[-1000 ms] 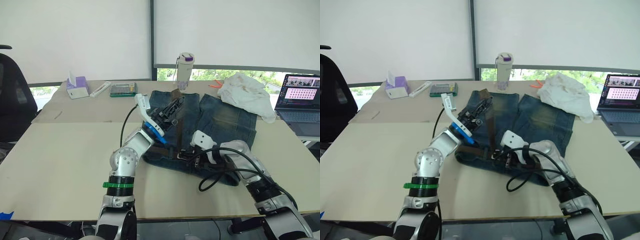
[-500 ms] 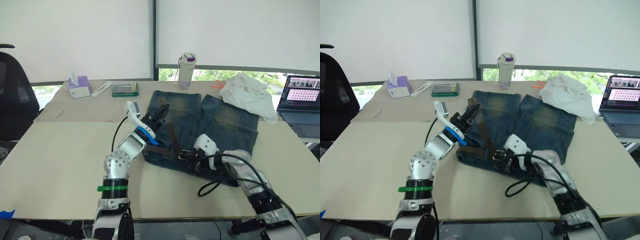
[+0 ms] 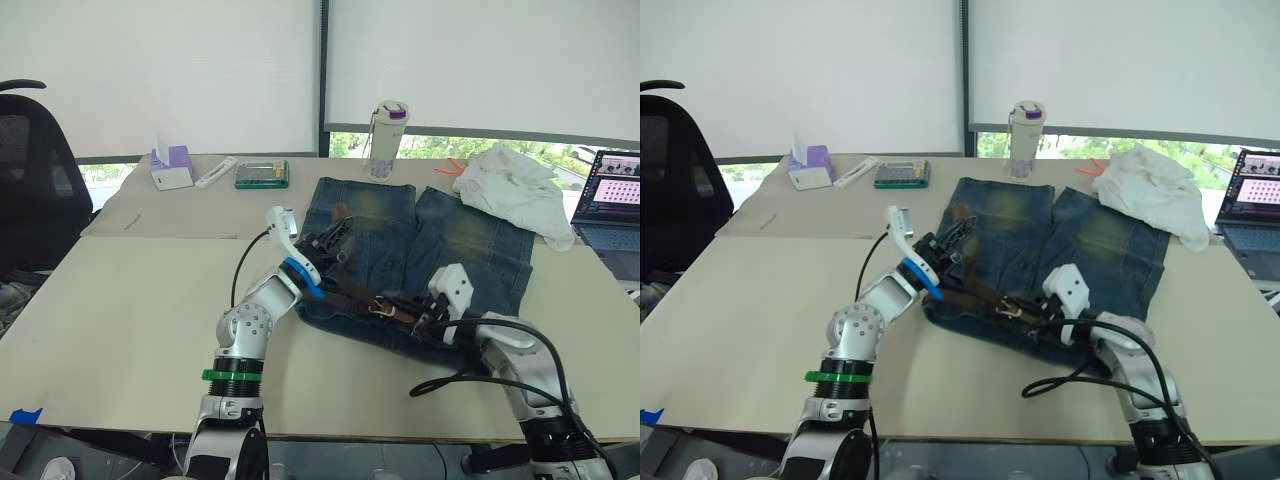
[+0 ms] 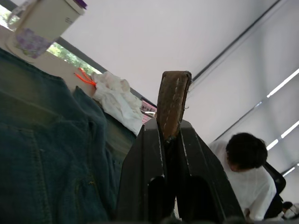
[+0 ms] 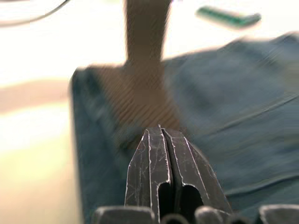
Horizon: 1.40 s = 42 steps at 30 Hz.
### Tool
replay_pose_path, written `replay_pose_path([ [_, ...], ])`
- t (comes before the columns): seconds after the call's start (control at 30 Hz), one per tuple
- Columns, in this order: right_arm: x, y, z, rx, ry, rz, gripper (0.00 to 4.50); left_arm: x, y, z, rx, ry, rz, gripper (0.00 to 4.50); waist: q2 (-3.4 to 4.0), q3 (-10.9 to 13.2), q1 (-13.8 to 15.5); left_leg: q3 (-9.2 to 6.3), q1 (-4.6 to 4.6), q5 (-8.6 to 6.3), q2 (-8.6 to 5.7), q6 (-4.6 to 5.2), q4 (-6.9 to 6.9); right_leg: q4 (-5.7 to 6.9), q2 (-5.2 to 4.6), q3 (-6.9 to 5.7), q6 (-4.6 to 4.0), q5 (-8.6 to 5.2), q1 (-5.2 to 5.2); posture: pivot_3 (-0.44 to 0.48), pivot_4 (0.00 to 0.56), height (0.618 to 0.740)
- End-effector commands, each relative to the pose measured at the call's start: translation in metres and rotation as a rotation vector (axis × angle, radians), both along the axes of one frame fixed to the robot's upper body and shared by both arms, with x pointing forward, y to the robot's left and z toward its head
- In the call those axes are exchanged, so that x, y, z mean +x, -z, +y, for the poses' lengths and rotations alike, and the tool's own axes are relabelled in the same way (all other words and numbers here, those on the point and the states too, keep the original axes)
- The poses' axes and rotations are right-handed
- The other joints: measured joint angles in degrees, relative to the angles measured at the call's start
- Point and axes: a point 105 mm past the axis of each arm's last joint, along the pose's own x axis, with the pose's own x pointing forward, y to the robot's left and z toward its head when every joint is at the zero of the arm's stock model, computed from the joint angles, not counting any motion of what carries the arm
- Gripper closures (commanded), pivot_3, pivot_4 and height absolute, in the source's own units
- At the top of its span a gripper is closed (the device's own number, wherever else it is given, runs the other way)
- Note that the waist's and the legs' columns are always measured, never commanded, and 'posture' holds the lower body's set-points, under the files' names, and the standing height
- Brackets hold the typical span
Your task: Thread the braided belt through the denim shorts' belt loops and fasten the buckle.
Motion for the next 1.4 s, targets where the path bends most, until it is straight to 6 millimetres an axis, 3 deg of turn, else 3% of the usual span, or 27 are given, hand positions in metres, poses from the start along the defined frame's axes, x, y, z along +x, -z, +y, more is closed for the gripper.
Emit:
replay_pose_path([
  [0.03, -0.011, -0.031, 0.011, 0.111, -0.005, -0.048, 3.26, -0.008, -0.026, -0.009, -0.040, 0.049, -0.089, 4.50, 0.00, 0.00, -0.10, 0.00, 0.01, 0.00, 0.01, 0.00, 0.00, 0.00, 0.01, 0.00, 0.00, 0.00, 0.00, 0.000, 0.150, 0.740],
  [0.13, -0.016, -0.048, 0.012, 0.195, 0.013, -0.051, 2.21, -0.012, -0.028, -0.013, -0.037, 0.074, -0.110, 4.50, 0.02, 0.01, -0.17, 0.00, 0.00, 0.00, 0.04, 0.00, 0.00, 0.01, 0.05, 0.01, 0.01, -0.01, 0.00, 0.000, 0.150, 0.740],
  [0.33, -0.014, -0.054, 0.024, 0.128, 0.059, -0.040, 0.09, -0.013, -0.031, -0.016, -0.079, 0.095, -0.083, 4.50, 0.02, 0.02, -0.02, -0.01, 0.00, 0.02, -0.03, 0.04, 0.00, 0.00, 0.01, 0.00, 0.04, -0.02, 0.01, 0.000, 0.150, 0.740],
  [0.47, -0.007, -0.053, 0.040, 0.097, 0.094, -0.020, 0.03, -0.014, -0.034, -0.017, -0.118, 0.109, -0.066, 4.50, 0.03, 0.02, -0.32, -0.01, 0.00, 0.02, -0.01, 0.04, 0.00, 0.03, 0.08, 0.01, 0.04, -0.03, -0.03, 0.000, 0.150, 0.740],
  [0.8, 0.007, -0.058, 0.051, 0.007, 0.201, -0.071, 0.03, -0.015, -0.033, -0.016, -0.107, 0.109, -0.061, 4.50, 0.04, 0.02, -0.30, -0.03, 0.00, 0.03, -0.05, 0.05, 0.00, 0.05, 0.09, -0.02, 0.05, -0.03, -0.04, 0.000, 0.150, 0.740],
  [1.03, 0.007, -0.053, 0.047, -0.052, 0.321, -0.079, 2.20, -0.014, -0.031, -0.015, -0.107, 0.095, -0.055, 4.50, 0.04, 0.02, -0.36, -0.04, -0.01, 0.03, -0.04, 0.04, 0.00, 0.07, 0.10, -0.03, 0.05, -0.03, -0.08, 0.000, 0.150, 0.740],
  [1.23, 0.006, -0.048, 0.042, -0.070, 0.390, -0.073, 4.32, -0.013, -0.032, -0.016, -0.105, 0.091, -0.056, 4.50, 0.04, 0.03, -0.37, -0.04, -0.02, 0.03, -0.05, 0.04, 0.00, 0.07, 0.10, -0.03, 0.05, -0.03, -0.09, 0.000, 0.150, 0.740],
  [1.4, 0.005, -0.049, 0.043, -0.059, 0.392, -0.074, 4.47, -0.013, -0.030, -0.016, -0.100, 0.089, -0.055, 4.50, 0.04, 0.03, -0.54, -0.04, -0.01, 0.03, -0.05, 0.04, 0.00, 0.07, 0.12, -0.04, 0.05, -0.03, -0.09, 0.000, 0.150, 0.740],
])
